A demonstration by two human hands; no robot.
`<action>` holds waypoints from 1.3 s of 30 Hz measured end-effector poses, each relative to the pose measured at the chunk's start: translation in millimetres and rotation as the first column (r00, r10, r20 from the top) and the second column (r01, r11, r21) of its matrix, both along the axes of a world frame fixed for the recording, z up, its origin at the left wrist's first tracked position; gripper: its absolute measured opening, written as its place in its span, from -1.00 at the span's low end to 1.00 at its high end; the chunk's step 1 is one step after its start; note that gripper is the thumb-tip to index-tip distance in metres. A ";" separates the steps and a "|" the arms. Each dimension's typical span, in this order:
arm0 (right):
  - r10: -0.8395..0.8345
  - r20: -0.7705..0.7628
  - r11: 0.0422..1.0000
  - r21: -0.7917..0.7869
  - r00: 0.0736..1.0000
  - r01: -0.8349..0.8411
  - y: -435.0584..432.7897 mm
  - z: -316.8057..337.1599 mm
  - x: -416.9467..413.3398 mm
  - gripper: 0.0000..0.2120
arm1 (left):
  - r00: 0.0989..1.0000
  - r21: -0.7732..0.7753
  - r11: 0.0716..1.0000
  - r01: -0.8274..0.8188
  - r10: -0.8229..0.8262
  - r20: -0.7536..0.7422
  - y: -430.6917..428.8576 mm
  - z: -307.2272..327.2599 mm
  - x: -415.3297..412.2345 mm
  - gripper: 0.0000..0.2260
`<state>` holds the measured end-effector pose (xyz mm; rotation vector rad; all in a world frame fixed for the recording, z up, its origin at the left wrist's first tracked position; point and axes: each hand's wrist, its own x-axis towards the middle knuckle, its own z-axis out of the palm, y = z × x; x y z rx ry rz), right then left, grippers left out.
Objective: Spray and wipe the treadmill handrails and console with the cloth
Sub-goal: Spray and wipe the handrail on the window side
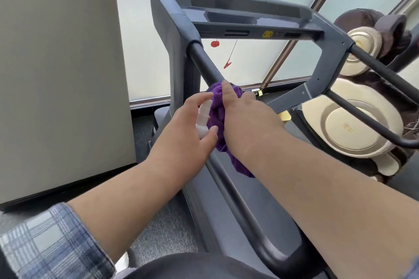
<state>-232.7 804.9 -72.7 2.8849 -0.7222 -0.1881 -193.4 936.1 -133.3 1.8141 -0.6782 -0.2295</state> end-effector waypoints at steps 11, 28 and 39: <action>-0.055 0.019 0.998 -0.030 0.998 0.056 -4.3 0.4 120.9 -0.11 | 0.988 0.000 0.989 0.147 -0.147 0.051 11.2 12.6 110.0 -0.50; -0.100 0.063 0.995 0.019 0.993 0.099 -3.5 4.3 138.9 -0.17 | 0.975 0.048 0.983 0.180 -0.184 0.123 24.9 28.3 114.9 -0.49; -0.093 0.115 0.973 0.223 0.989 0.066 -11.3 4.1 41.8 -0.12 | 0.992 0.069 0.996 0.051 -0.059 0.111 23.9 38.2 8.2 -0.49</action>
